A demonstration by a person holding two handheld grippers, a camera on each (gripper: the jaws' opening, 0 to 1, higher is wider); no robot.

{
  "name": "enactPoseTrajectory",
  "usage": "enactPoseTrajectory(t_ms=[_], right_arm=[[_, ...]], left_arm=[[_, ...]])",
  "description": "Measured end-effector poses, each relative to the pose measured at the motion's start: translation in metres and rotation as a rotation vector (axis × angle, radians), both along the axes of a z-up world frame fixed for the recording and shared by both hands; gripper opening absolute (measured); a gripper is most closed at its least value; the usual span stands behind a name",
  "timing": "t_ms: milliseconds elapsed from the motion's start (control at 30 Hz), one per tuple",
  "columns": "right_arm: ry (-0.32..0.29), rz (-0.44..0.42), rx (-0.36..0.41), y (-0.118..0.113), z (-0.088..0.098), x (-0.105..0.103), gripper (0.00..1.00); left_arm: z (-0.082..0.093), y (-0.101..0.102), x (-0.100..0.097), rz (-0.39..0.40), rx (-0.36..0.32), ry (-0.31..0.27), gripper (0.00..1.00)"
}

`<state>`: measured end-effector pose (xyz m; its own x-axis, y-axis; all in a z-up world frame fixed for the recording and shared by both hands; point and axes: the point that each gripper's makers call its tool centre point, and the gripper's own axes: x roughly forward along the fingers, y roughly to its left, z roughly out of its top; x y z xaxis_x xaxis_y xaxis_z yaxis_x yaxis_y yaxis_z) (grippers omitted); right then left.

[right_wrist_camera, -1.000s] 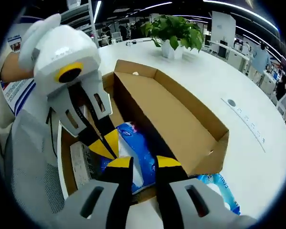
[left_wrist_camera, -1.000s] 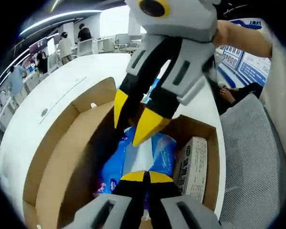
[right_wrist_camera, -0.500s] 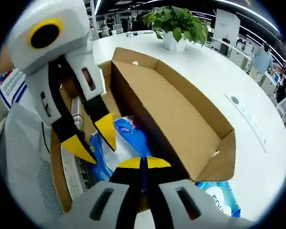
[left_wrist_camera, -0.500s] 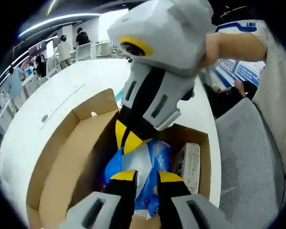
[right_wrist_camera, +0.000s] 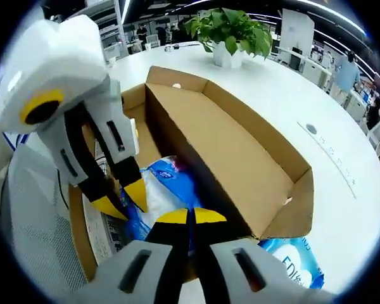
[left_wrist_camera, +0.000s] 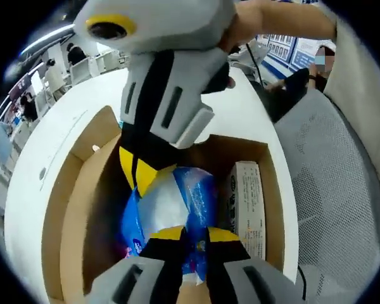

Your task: Operate the shoe box by opening the lid, removing the specified soft item, and placing it in the target area until the item is outside and the box remains undamaged.

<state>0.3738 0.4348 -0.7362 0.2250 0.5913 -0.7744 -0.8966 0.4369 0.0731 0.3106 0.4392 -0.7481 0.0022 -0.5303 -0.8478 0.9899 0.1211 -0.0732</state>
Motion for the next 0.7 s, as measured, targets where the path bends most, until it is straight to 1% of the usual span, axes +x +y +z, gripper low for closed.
enactPoseTrajectory(t_ms=[33,100,333,533,700], right_arm=[[-0.001,-0.004,0.004,0.000,0.001,0.000,0.00],[0.002,-0.013,0.011,-0.001,0.003,0.000,0.00],[0.007,-0.040,0.062,0.003,0.019,-0.002,0.00],[-0.008,-0.032,0.091,0.007,0.038,-0.004,0.00],[-0.027,-0.014,0.114,0.008,0.057,-0.008,0.00]], left_arm=[[0.000,0.001,0.000,0.011,0.004,0.000,0.03],[0.001,0.002,0.000,0.021,0.006,0.002,0.01],[0.014,0.007,-0.001,0.050,-0.012,-0.013,0.00],[0.031,0.008,-0.004,0.067,-0.028,-0.034,0.00],[0.051,0.007,-0.007,0.070,-0.047,-0.055,0.00]])
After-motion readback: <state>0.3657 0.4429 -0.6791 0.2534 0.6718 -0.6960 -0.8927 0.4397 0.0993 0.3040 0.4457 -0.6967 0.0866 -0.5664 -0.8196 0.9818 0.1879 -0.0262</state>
